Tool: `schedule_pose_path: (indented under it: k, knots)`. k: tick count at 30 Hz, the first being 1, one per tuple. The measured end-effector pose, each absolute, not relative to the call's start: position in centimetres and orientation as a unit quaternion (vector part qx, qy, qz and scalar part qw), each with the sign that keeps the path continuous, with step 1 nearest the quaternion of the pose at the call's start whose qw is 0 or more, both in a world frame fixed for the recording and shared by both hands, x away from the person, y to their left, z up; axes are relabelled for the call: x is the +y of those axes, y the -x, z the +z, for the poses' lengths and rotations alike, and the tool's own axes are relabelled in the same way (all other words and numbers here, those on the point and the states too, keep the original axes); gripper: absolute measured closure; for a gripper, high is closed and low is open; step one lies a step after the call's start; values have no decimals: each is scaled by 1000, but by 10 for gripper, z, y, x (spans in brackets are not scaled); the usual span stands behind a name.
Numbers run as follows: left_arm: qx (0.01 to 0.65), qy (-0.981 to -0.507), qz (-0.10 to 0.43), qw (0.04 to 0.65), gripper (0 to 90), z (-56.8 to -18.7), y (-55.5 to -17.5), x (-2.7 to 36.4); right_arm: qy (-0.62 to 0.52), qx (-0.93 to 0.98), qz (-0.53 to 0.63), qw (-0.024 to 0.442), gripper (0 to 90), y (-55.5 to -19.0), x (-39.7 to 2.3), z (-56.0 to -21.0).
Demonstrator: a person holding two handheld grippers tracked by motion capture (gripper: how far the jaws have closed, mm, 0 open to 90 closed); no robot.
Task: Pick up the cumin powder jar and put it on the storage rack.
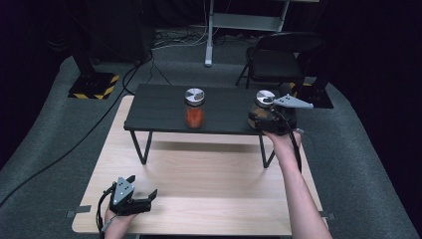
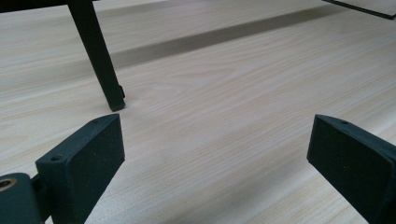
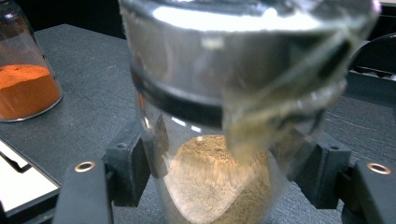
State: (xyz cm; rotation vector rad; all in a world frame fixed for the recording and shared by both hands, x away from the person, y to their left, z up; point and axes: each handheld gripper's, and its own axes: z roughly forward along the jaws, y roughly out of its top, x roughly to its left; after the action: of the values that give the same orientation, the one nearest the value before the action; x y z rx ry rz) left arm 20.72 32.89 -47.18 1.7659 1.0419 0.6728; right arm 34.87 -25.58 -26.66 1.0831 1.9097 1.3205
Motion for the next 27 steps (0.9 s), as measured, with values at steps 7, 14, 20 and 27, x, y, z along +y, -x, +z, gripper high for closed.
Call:
schedule_pose_path:
  k: [7, 14, 20, 27]
  knots:
    - [426, -721, 275, 472, 39, -472, -207, 329, -392, 713, 503, 291, 159, -343, -265, -271]
    - [426, -721, 277, 470, 40, -472, -206, 328, -370, 705, 530, 292, 35, -328, -287, -289]
    - [426, -721, 278, 471, 40, -472, -206, 327, -349, 700, 550, 293, 18, -310, -298, -305]
    - [425, -721, 279, 470, 40, -472, -206, 327, -323, 707, 557, 292, 12, -289, -311, -325]
